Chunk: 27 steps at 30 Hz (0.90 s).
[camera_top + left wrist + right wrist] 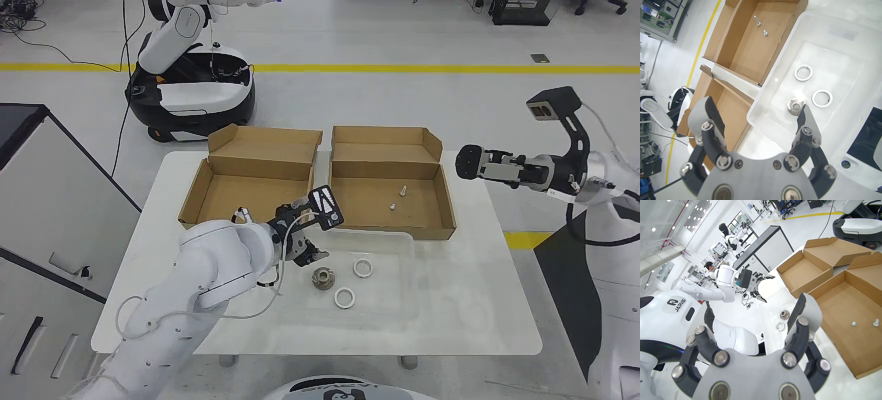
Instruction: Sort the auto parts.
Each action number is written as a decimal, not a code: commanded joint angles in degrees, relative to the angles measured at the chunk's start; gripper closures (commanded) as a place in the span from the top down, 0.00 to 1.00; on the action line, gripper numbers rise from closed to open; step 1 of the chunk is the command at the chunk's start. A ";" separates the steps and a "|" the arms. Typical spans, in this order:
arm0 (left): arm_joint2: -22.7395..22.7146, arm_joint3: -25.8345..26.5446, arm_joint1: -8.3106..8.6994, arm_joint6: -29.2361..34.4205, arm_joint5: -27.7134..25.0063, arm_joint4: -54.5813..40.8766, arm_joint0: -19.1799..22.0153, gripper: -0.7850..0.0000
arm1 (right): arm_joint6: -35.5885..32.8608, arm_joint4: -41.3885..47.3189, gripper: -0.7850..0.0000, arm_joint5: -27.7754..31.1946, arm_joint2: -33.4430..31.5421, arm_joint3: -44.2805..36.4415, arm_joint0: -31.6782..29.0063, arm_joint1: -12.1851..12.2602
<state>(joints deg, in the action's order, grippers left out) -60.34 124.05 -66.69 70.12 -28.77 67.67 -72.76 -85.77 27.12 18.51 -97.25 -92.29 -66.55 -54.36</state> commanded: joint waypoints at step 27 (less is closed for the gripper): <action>22.15 -6.84 -4.66 17.88 14.78 -21.51 26.95 1.00 | 0.00 0.02 1.00 0.00 0.00 0.00 0.00 0.00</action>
<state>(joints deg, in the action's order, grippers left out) -40.65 119.10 -70.90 88.20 -14.72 47.04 -48.72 -85.77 27.12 18.51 -97.25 -92.29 -66.55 -54.36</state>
